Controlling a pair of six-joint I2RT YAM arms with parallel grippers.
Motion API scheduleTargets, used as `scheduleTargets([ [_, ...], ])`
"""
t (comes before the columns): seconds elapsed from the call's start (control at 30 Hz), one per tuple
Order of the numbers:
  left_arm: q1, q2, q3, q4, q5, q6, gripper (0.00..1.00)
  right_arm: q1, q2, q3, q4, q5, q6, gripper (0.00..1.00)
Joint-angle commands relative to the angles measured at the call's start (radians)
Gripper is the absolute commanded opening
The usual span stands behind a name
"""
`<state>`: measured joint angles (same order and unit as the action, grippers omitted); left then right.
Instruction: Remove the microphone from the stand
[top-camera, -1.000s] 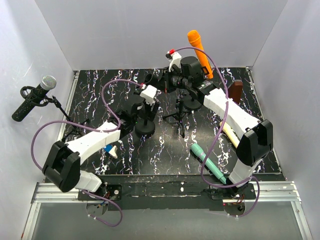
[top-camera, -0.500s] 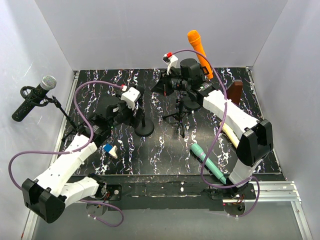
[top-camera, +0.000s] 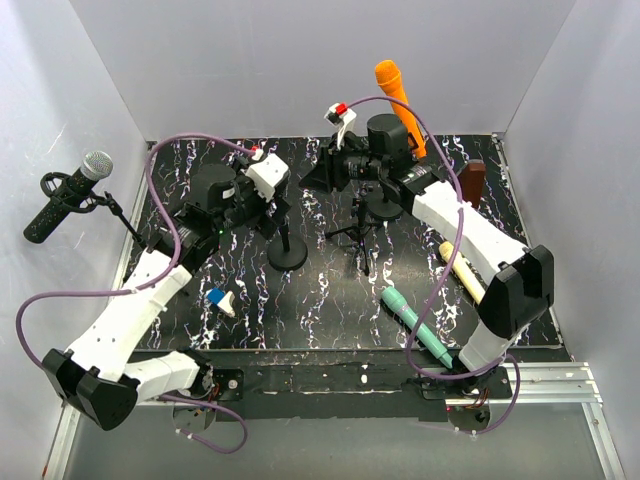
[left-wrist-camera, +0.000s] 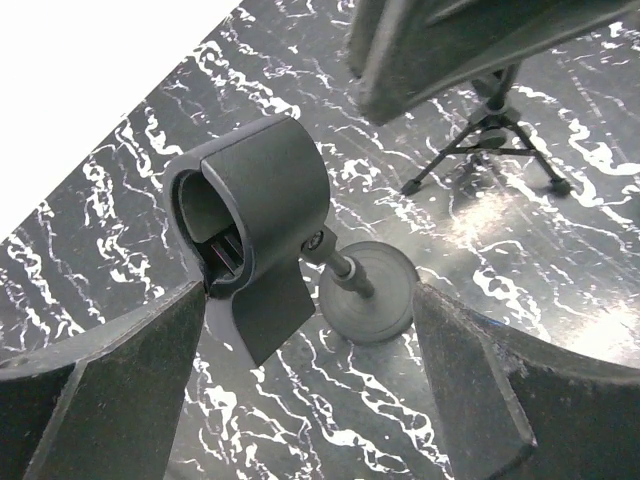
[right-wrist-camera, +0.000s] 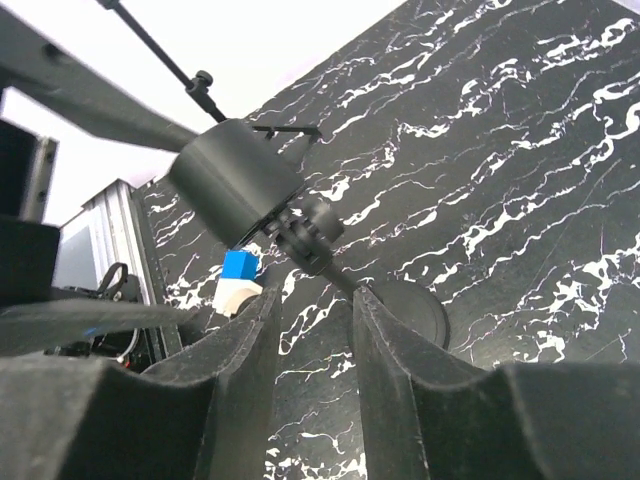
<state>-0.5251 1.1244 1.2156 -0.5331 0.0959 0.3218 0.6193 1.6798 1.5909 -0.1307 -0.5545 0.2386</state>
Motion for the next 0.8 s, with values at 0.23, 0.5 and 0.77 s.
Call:
scheduleTargets([
  [0.23, 0.004, -0.009, 0.044, -0.045, -0.030, 0.008, 0.77, 0.002, -0.086, -0.002, 0.034, -0.078, -0.055, 0.44],
  [0.5, 0.007, 0.015, 0.082, 0.094, -0.214, 0.045, 0.85, 0.002, -0.098, -0.009, 0.034, -0.100, -0.065, 0.45],
  [0.77, 0.008, 0.014, 0.033, 0.059, -0.001, -0.012, 0.58, 0.002, -0.097, -0.003, 0.031, -0.153, -0.076, 0.48],
])
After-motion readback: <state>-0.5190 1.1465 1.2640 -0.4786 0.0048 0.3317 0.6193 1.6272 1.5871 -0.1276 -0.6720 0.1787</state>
